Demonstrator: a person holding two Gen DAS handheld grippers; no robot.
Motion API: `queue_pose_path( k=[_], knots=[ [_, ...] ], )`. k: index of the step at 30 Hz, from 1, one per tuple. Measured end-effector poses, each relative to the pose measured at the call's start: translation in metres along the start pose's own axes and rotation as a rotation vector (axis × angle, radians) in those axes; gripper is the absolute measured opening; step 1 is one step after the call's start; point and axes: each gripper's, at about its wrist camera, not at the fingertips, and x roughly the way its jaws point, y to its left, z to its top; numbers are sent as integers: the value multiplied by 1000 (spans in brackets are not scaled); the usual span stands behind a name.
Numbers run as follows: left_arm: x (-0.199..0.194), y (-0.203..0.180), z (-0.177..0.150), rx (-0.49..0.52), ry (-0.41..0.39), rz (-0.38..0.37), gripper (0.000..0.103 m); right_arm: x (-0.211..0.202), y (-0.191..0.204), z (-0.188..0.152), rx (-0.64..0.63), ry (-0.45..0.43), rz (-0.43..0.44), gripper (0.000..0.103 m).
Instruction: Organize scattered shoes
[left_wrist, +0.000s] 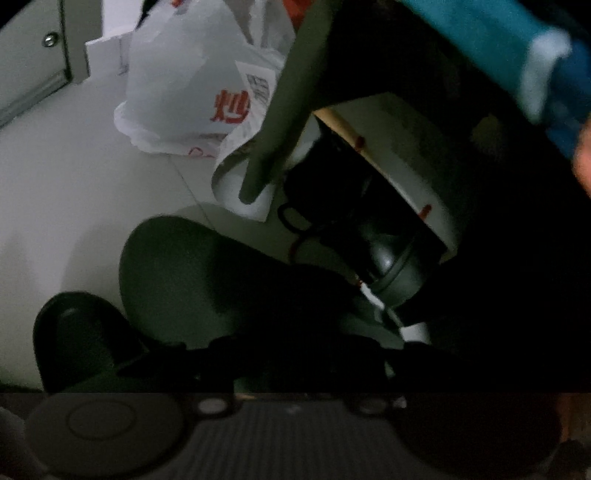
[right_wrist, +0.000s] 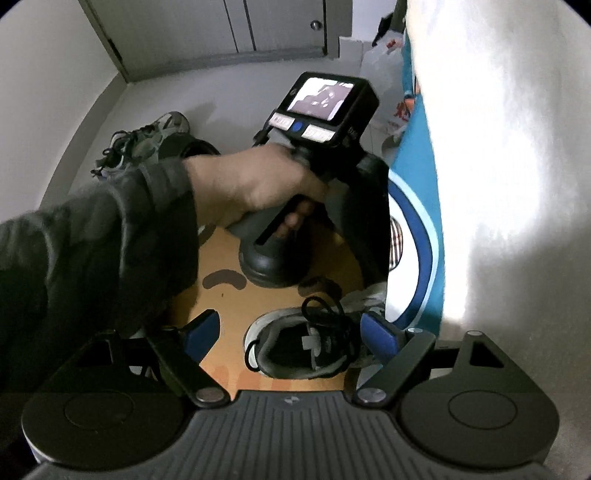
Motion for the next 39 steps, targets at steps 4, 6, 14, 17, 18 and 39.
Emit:
queue_pose_path(
  k=[4, 6, 14, 17, 18, 39],
  knots=[
    [-32, -6, 11, 13, -92, 50, 31, -8, 2, 3, -9, -35, 2, 87],
    [-45, -1, 17, -14, -114, 41, 26, -10, 2, 3, -17, -43, -1, 87],
    [-108, 21, 18, -65, -185, 65, 11, -12, 5, 3, -35, -59, -6, 87],
    [-119, 30, 6, -98, -193, 82, 11, -14, 9, 3, -58, -85, -33, 87],
    [-127, 36, 0, -110, -205, 94, 11, -15, 10, 4, -66, -94, -43, 87],
    [-243, 105, -130, -304, -349, 65, 11, -15, 107, -39, -501, -217, -4, 87]
  ],
)
